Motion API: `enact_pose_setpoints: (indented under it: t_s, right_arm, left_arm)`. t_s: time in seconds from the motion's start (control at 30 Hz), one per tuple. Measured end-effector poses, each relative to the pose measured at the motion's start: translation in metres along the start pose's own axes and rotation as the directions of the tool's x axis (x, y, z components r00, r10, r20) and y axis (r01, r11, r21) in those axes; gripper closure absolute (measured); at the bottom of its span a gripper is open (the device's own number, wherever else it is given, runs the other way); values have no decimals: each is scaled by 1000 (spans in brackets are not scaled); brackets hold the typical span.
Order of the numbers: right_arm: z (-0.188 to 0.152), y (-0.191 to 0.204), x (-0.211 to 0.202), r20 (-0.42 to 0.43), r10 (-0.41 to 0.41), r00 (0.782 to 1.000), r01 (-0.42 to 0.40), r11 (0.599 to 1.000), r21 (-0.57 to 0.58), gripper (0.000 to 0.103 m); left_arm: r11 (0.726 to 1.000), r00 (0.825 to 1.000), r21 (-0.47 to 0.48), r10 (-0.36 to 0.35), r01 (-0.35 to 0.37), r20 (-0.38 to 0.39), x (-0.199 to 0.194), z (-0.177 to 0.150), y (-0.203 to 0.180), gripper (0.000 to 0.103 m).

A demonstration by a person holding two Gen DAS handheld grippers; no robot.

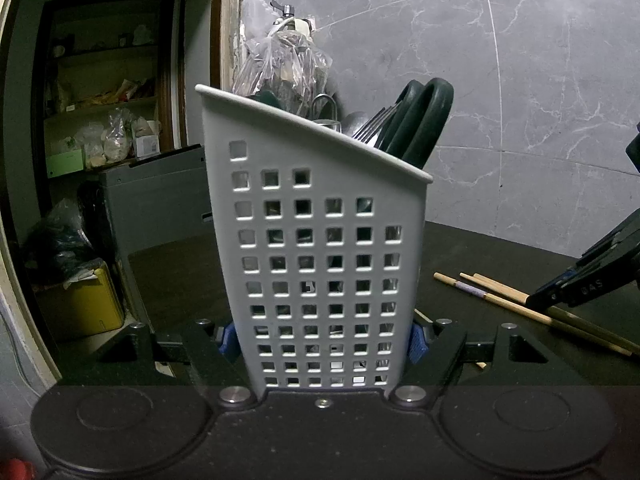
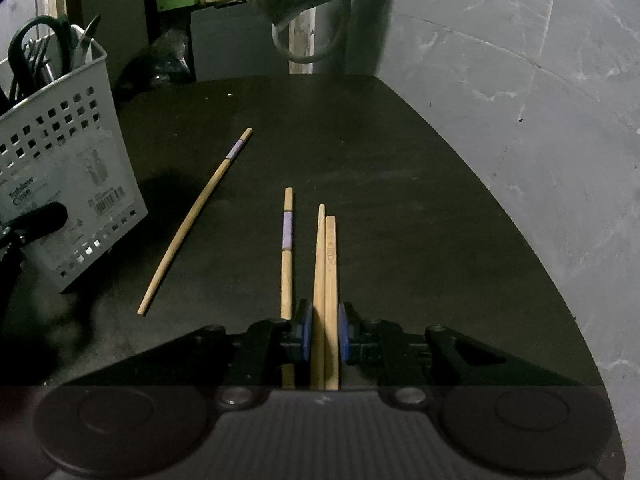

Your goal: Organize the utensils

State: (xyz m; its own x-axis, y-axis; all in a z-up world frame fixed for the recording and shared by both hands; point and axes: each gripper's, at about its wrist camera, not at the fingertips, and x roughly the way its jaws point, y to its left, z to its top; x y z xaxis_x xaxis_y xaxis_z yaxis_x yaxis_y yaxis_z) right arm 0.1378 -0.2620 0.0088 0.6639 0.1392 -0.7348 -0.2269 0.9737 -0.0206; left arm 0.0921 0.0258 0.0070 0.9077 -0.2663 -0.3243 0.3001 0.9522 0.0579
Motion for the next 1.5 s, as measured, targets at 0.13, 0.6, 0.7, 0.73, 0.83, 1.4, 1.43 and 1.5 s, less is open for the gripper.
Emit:
enact_pose_setpoints:
  t_s: [0.13,0.6,0.7,0.73,0.83,1.4,1.43,1.5]
  right_arm:
    - [2,-1,2,-2,-1,1000,1,1000,22,82]
    - [-1,-8,3,12,7,1000,-8,998,64,75]
    - [-3,-5,2,18,21,1000,-22,998,52,87]
    - [-2,-3,1,16,17,1000,-18,999,46,87]
    - [1,-4,2,3,18,1000,-18,999,49,87]
    - [10,-15,5,13,67,998,-68,993,101,89]
    - [10,-16,2,30,71,997,-74,991,108,89]
    - [9,-19,-7,81,81,993,-90,989,113,89]
  left_arm:
    - [1000,1000,-3,-2,2,-3,1,-1,1,27]
    - [1000,1000,-3,-1,1,-4,2,-2,1,27]
    - [1000,1000,-2,-1,1,-4,2,-2,1,27]
    - [1000,1000,-2,-1,1,-4,2,-2,1,27]
    - [1000,1000,-1,-1,1,-4,2,-2,1,27]
    - [1000,1000,-2,-2,2,-4,3,-2,1,27]
    - [1000,1000,-2,-1,1,-4,3,-2,1,27]
    - [1000,1000,-1,0,0,-4,3,-2,1,27]
